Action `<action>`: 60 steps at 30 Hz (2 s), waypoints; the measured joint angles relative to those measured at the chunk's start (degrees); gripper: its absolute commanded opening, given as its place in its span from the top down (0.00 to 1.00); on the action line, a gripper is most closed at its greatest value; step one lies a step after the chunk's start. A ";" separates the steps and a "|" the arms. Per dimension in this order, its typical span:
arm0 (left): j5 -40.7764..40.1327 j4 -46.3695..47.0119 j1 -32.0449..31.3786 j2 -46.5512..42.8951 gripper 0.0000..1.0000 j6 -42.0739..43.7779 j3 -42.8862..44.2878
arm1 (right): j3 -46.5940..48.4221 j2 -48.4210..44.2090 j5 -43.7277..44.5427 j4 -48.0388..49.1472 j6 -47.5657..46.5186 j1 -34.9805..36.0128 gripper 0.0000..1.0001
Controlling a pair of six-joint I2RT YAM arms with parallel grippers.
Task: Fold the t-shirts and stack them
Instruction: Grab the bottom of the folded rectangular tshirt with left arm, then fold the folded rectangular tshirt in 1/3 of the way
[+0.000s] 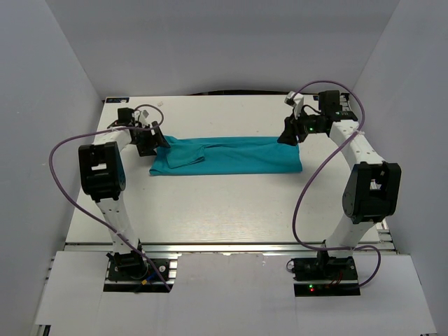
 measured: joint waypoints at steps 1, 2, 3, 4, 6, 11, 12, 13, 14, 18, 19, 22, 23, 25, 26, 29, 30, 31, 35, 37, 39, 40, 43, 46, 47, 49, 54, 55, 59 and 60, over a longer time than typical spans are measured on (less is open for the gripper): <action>0.31 0.31 -0.22 0.17 0.18 0.15 0.09 | -0.11 0.00 0.04 -0.11 0.00 0.00 0.50; 0.57 0.70 -0.46 0.28 0.19 0.20 0.09 | -0.33 0.00 0.09 -0.13 -0.02 0.00 0.50; 0.68 0.98 -0.63 0.37 0.20 0.20 0.09 | -0.44 0.00 0.17 -0.26 -0.02 0.00 0.50; 0.81 1.22 -0.81 0.46 0.21 0.15 0.09 | -0.50 0.00 0.22 -0.33 -0.02 0.00 0.50; 1.05 1.62 -1.07 0.59 0.25 0.04 0.09 | -0.66 0.00 0.22 -0.33 -0.02 0.00 0.50; 0.98 2.45 -1.38 0.76 0.38 -0.42 -0.48 | -0.74 0.00 0.24 -0.31 -0.02 0.00 0.50; 0.92 2.62 -1.40 0.76 0.46 -0.52 -0.63 | -0.74 0.00 0.22 -0.31 -0.02 0.00 0.50; 0.63 2.78 -1.42 0.76 0.51 -0.52 -0.81 | -0.74 0.00 0.22 -0.31 -0.02 0.00 0.50; 0.70 2.89 -1.42 0.81 0.55 -0.76 -1.31 | -0.74 0.00 0.22 -0.28 -0.02 0.00 0.50; 0.87 2.93 -1.57 1.22 0.78 -1.70 -2.10 | -0.76 0.00 0.22 -0.28 -0.02 0.00 0.50; 1.07 2.93 -1.60 1.33 0.82 -1.90 -2.16 | -0.79 0.00 0.22 -0.28 -0.02 0.00 0.50; 1.31 2.93 -1.64 1.38 0.94 -2.58 -2.23 | -1.33 0.00 0.22 -0.15 0.00 0.00 0.50; 1.38 2.91 -1.64 1.38 0.97 -2.93 -2.23 | -1.64 0.00 0.22 -0.15 0.00 0.00 0.50; 1.57 2.93 -1.64 1.38 1.00 -3.41 -2.21 | -2.21 0.00 0.24 -0.17 0.00 0.00 0.50; 1.66 2.93 -1.64 1.38 1.00 -3.61 -2.23 | -2.47 0.00 0.24 -0.20 0.00 0.00 0.50; 1.70 2.95 -1.64 1.38 1.00 -4.46 -2.21 | -3.06 -0.04 0.26 -0.15 0.00 0.00 0.50; 1.73 2.93 -1.64 1.36 1.00 -4.79 -2.21 | -3.34 -0.13 0.28 -0.13 0.00 0.00 0.50; 1.70 2.89 -1.64 1.31 1.00 -5.07 -2.21 | -3.52 -0.20 0.31 -0.20 0.00 0.00 0.50; 1.68 2.51 -1.64 0.85 1.00 -6.54 -2.21 | -4.26 -0.72 0.44 -0.13 -0.02 0.00 0.50; 1.68 2.25 -1.66 0.15 1.00 -7.26 -2.21 | -4.52 -1.09 0.44 -0.17 -0.04 0.00 0.50; 1.68 2.05 -1.66 -1.05 1.00 -8.20 -2.21 | -4.55 -1.42 0.42 -0.11 -0.04 0.00 0.50; 1.66 1.95 -1.66 -1.90 1.00 -8.74 -2.23 | -4.55 -1.57 0.39 -0.11 -0.04 0.00 0.50; 1.70 1.79 -1.77 -5.07 1.00 -10.27 -2.29 | -4.61 -1.95 0.39 -0.11 -0.02 0.00 0.50; 1.73 1.84 -1.97 -8.04 1.00 -11.61 -2.32 | -4.61 -1.99 0.39 -0.07 -0.02 0.00 0.50; 1.75 1.92 -2.05 -8.76 1.00 -11.96 -2.32 | -4.63 -1.99 0.39 -0.07 -0.02 0.00 0.50; 1.95 2.03 -2.27 -9.84 1.00 -12.72 -2.32 | -4.72 -1.99 0.37 0.09 0.00 0.00 0.50; 2.12 1.55 -3.61 -10.27 1.00 -14.71 -2.12 | -5.27 -2.03 0.33 0.35 0.04 0.00 0.50; 2.10 1.11 -4.13 -10.27 1.00 -15.19 -1.77 | -5.33 -2.03 0.33 0.33 0.04 0.00 0.50; 1.75 -0.09 -8.92 -10.27 1.00 -17.53 2.05 | -5.70 -2.14 0.24 1.05 0.11 0.00 0.50; 1.57 -0.26 -10.43 -10.23 1.00 -18.10 3.32 | -5.99 -2.19 0.20 1.29 0.15 0.00 0.50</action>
